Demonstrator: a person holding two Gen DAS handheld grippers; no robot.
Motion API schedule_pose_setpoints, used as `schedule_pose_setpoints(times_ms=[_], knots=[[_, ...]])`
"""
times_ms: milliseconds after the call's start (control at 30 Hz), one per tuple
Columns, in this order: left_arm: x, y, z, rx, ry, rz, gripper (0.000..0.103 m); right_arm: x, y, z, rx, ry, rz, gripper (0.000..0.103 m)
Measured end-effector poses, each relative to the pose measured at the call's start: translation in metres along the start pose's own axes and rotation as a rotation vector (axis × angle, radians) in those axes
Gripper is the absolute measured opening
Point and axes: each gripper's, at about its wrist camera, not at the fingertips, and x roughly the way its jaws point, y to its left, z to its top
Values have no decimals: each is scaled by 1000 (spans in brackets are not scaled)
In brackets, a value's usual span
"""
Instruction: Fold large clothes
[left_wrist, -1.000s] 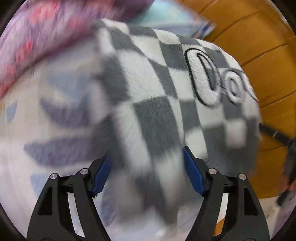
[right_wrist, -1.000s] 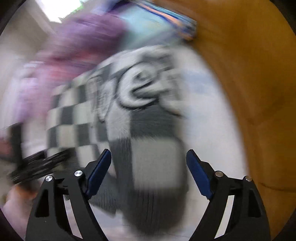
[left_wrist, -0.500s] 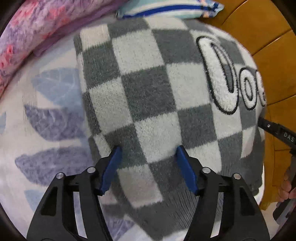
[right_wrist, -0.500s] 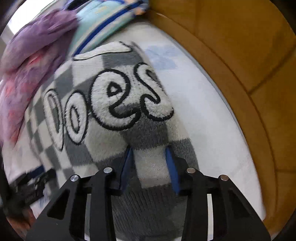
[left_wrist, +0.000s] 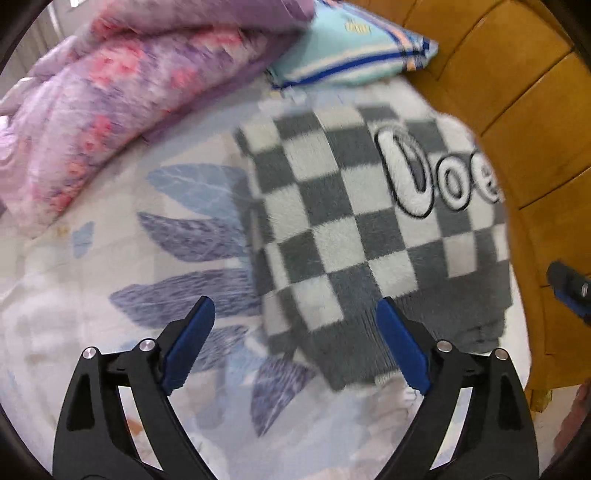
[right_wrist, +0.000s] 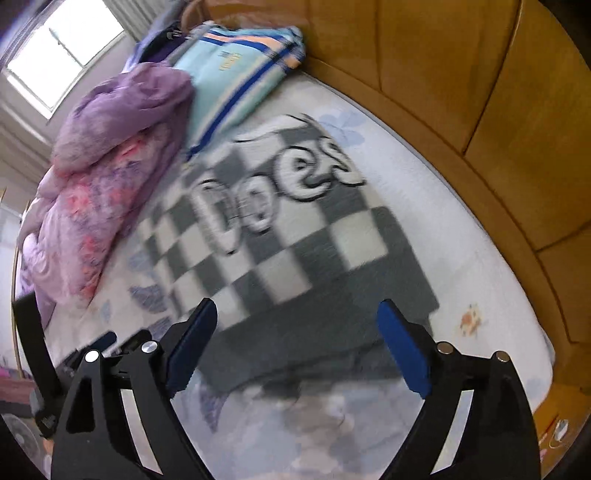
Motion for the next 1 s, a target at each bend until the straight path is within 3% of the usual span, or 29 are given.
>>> schedule_pose_setpoints(times_ms=[133, 233, 400, 533, 733, 800, 900, 1000], knots=[[-63, 12, -6, -8, -31, -2, 90, -64, 39, -34, -1, -141, -58, 91], [-115, 25, -15, 4, -75, -24, 90, -110, 62, -60, 33, -223, -33, 92], [-222, 60, -40, 61, -235, -37, 90, -188, 113, -112, 31, -334, -81, 92], [-310, 96, -79, 96, -374, -97, 94, -237, 153, -153, -3, -405, -130, 92], [-404, 157, -143, 174, -510, -93, 94, -311, 225, -225, -3, -475, -125, 94], [-429, 180, -168, 225, -528, -82, 94, -331, 249, -250, 16, -497, -128, 94], [-457, 220, -209, 251, -541, 12, 98, -359, 282, -294, 34, -578, -127, 95], [-472, 255, -241, 273, -525, -18, 98, -369, 315, -330, 21, -565, -156, 95]])
